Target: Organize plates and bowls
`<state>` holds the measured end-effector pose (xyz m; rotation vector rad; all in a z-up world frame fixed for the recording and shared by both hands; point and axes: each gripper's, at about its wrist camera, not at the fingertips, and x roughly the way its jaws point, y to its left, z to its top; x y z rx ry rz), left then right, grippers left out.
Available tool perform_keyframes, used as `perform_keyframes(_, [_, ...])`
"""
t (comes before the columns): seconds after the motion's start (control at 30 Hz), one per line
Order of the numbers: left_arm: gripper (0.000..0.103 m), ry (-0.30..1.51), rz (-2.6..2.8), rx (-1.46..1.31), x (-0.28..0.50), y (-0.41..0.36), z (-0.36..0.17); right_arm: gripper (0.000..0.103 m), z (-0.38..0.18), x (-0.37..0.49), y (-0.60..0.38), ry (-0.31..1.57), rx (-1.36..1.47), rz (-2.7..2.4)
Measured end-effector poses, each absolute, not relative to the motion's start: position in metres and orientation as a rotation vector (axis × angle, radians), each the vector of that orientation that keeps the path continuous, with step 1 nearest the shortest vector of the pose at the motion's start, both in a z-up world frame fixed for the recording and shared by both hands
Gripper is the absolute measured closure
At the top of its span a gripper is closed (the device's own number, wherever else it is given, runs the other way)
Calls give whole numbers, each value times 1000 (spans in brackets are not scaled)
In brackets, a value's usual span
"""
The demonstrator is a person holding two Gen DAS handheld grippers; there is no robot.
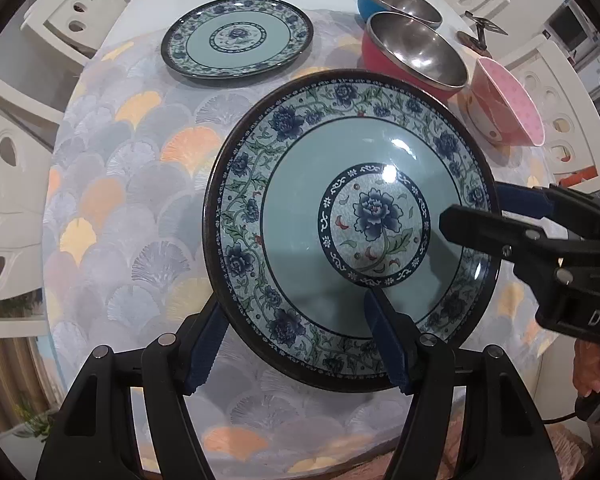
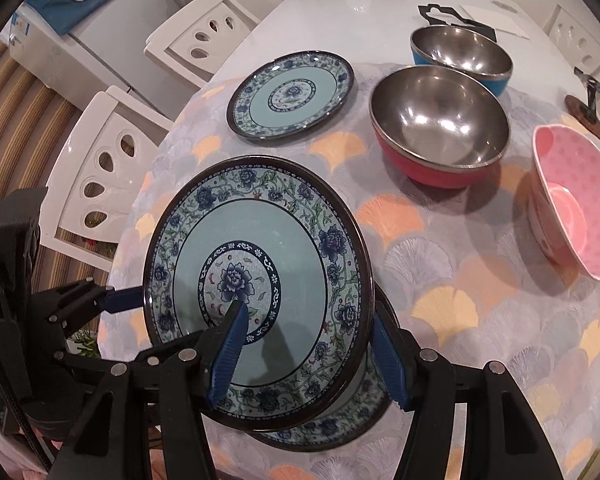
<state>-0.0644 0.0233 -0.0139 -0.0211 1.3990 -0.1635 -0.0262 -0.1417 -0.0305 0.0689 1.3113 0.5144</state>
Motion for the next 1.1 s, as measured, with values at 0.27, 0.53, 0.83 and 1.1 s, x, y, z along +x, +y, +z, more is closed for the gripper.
perform_keyframes(0.27, [38, 1428, -177, -26, -64, 18, -19, 43, -38, -37, -148, 1336, 51, 521])
perform_keyframes(0.53, [38, 1466, -197, -35, -69, 10, -30, 43, -45, -43, -156, 1361, 46, 514])
perform_keyframes(0.83, [38, 1498, -207, -16, -72, -1, -41, 43, -55, -50, -163, 1393, 51, 499])
perform_keyframes(1.1, [38, 1509, -202, -3, -72, -11, -50, 43, -65, -52, -165, 1420, 57, 490])
